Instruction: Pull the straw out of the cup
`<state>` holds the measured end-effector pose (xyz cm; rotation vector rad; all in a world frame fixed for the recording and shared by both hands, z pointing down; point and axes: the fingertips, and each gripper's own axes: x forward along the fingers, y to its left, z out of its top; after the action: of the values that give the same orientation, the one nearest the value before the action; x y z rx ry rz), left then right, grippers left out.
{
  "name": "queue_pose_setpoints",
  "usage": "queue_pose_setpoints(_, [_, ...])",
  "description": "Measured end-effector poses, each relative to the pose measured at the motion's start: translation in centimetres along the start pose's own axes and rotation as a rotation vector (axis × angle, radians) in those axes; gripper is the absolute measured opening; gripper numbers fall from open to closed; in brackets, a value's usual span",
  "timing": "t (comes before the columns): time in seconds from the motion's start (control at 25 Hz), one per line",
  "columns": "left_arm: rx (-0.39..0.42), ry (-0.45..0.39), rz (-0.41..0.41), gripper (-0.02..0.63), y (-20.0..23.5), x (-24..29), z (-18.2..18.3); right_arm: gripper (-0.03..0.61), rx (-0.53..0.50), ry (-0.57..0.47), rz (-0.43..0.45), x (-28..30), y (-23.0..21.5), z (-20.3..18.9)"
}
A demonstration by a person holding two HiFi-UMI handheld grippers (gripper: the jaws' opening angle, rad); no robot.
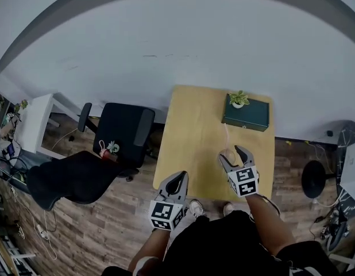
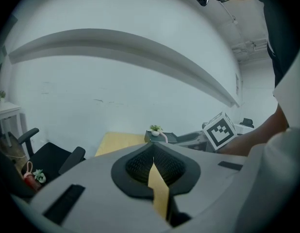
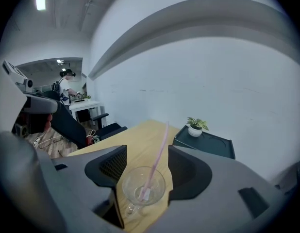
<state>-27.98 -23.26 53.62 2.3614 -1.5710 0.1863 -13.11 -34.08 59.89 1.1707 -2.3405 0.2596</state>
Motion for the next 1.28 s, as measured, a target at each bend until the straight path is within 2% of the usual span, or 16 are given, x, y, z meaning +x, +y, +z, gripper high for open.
queue_pose_setpoints(0.16, [-0.010, -0.018, -0.001, 0.018, 0.8, 1.1, 1.0, 0.258, 0.017, 0.018, -0.020, 1.5, -0.8, -0.2])
queue_pose_setpoints(0.68, [-0.073, -0.003, 0.044, 0.018, 0.5, 0.9, 0.0, 0.166, 0.080, 0.129, 0.027, 4.5, -1.8, -3.6])
queue_pose_setpoints(0.84, [-0.066, 0.004, 0.060, 0.018, 0.5, 0.5, -0.3, 0.114, 0.083, 0.129, 0.026, 4.5, -2.0, -3.9])
queue_pose_setpoints(1.28, [-0.067, 0.003, 0.108, 0.019, 0.8, -1.2, -0.7, 0.060, 0.055, 0.135, 0.054, 4.8, -1.5, -4.2])
